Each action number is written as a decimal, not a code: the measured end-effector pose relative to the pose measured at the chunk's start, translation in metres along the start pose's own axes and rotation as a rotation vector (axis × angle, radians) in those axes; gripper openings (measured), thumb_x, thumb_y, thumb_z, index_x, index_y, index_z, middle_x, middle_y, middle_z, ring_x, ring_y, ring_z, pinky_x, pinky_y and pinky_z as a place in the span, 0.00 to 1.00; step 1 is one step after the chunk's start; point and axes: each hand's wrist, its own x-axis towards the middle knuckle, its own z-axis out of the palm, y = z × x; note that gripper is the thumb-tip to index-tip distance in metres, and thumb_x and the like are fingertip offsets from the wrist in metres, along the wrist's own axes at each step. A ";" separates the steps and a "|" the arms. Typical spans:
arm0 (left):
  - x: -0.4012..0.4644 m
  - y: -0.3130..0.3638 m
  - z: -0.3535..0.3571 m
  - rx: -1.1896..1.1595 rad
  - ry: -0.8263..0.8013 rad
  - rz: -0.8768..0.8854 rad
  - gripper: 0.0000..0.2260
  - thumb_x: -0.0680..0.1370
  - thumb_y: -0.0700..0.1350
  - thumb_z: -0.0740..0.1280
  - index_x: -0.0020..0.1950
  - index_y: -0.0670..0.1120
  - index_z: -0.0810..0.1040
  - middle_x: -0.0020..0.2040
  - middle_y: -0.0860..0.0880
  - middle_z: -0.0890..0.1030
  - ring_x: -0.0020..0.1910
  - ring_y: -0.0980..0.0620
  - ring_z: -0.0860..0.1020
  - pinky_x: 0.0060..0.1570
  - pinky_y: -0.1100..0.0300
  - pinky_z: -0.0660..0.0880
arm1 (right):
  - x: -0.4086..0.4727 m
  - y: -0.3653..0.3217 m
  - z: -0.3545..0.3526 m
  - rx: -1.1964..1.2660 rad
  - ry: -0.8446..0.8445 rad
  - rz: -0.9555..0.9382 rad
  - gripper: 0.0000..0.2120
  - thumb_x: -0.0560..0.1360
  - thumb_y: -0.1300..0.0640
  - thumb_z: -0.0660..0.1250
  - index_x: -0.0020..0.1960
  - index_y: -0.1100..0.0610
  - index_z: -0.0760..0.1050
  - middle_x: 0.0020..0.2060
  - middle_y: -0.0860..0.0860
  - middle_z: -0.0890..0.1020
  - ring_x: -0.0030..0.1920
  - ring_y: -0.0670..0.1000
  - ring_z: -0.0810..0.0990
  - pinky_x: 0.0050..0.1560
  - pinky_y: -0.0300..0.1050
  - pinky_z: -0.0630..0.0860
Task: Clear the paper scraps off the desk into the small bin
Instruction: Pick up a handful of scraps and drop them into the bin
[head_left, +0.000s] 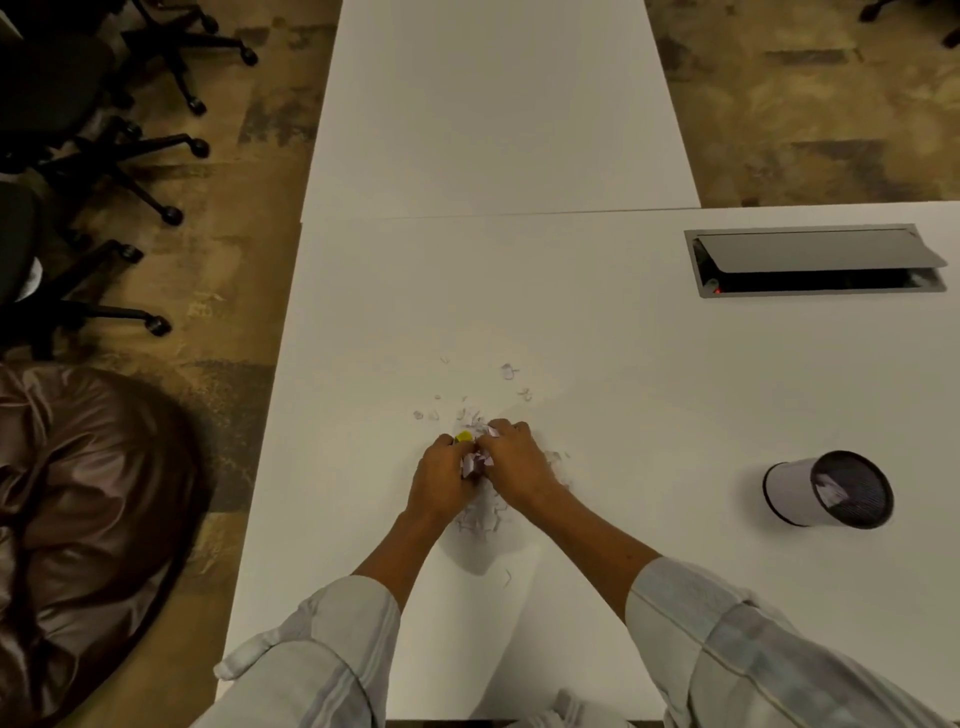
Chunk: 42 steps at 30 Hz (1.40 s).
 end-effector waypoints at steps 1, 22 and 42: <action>0.000 0.000 -0.001 -0.019 0.013 -0.005 0.12 0.73 0.42 0.72 0.57 0.43 0.82 0.50 0.44 0.81 0.47 0.46 0.80 0.43 0.72 0.71 | -0.001 0.001 -0.003 0.032 0.020 -0.014 0.13 0.78 0.57 0.64 0.61 0.56 0.77 0.61 0.55 0.77 0.59 0.58 0.72 0.54 0.50 0.76; -0.004 0.151 -0.029 -0.336 0.104 0.276 0.13 0.68 0.39 0.77 0.52 0.42 0.85 0.48 0.52 0.82 0.47 0.55 0.79 0.47 0.72 0.73 | -0.100 0.069 -0.116 1.294 0.427 0.349 0.09 0.71 0.56 0.75 0.49 0.57 0.84 0.48 0.56 0.86 0.50 0.59 0.84 0.53 0.57 0.80; -0.015 0.315 0.120 -0.527 -0.298 0.270 0.12 0.65 0.35 0.78 0.46 0.44 0.85 0.42 0.42 0.85 0.39 0.43 0.84 0.37 0.54 0.84 | -0.217 0.273 -0.137 0.543 0.852 0.479 0.09 0.69 0.64 0.75 0.49 0.57 0.83 0.51 0.50 0.84 0.52 0.53 0.83 0.53 0.41 0.79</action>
